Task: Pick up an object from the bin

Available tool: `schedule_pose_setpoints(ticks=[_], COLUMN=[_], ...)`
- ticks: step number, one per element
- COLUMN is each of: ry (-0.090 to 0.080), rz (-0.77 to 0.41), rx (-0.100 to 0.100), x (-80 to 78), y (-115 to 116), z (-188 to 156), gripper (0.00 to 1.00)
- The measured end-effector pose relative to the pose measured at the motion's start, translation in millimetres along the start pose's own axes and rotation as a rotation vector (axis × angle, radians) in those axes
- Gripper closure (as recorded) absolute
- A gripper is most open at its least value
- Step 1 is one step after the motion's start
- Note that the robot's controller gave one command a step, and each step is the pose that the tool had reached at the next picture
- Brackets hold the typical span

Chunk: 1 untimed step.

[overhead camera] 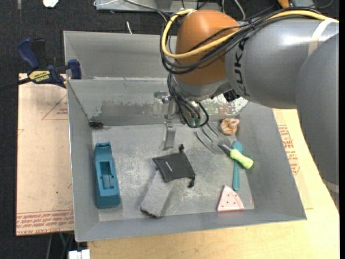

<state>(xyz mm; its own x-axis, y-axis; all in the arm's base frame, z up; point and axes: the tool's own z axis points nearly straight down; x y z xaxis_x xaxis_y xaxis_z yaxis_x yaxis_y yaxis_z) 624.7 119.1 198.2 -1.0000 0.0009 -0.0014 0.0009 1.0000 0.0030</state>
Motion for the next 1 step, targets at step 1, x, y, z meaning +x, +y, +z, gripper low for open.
schedule_pose_setpoints(ticks=[1], ry=[0.0], rz=[-0.001], rx=[0.0], x=[0.1], y=[-0.1], z=[0.1], gripper=[0.0])
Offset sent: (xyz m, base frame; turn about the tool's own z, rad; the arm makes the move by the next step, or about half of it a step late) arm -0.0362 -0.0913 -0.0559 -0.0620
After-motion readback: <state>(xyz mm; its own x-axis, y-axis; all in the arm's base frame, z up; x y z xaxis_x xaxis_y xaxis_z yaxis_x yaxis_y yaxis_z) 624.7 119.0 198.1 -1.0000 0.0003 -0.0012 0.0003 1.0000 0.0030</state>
